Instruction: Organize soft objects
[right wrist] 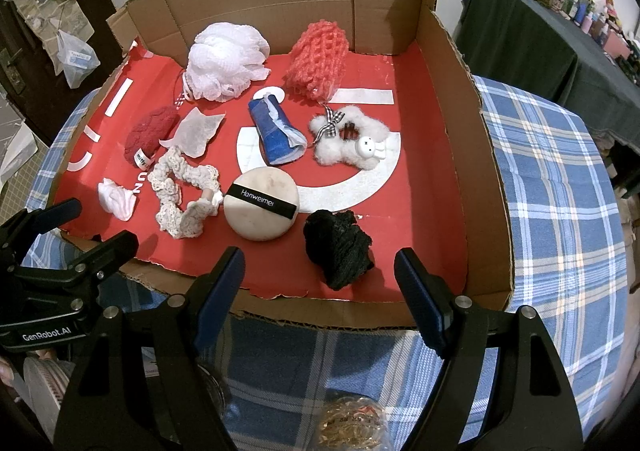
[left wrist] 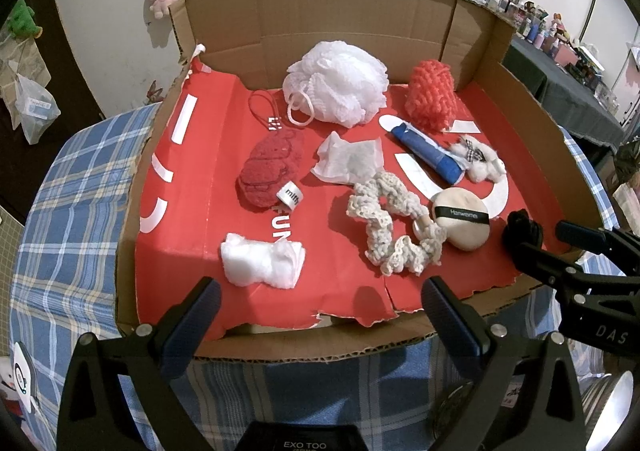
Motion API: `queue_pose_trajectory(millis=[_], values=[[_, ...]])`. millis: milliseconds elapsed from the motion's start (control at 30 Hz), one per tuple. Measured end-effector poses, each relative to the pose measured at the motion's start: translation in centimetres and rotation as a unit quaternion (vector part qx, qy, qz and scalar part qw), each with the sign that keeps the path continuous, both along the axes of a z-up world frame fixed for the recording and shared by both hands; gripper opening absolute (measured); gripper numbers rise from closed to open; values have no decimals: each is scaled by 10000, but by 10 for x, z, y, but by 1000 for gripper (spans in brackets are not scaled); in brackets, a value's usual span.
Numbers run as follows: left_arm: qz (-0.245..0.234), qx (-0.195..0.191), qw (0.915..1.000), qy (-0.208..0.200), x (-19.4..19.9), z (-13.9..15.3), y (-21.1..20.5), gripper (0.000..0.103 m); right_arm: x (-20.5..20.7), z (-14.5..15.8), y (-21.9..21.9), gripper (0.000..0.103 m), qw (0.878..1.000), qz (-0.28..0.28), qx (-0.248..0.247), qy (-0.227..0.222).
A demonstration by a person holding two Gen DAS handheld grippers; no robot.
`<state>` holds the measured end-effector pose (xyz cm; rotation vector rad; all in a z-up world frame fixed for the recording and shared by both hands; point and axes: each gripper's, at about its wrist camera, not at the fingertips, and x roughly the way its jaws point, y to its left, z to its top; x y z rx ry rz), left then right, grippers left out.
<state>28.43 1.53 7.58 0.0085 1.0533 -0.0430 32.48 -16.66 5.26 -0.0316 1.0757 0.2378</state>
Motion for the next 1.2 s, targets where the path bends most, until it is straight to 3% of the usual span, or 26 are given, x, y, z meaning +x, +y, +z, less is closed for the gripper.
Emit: queue_pose_trajectory(millis=[1033, 1200], values=[[56, -101, 9999, 47, 2, -1, 3, 102, 3, 1, 2, 77, 9999, 80, 18, 66], [98, -84, 9999, -100, -4, 12, 9, 102, -2, 14, -4, 77, 9999, 8, 21, -162]])
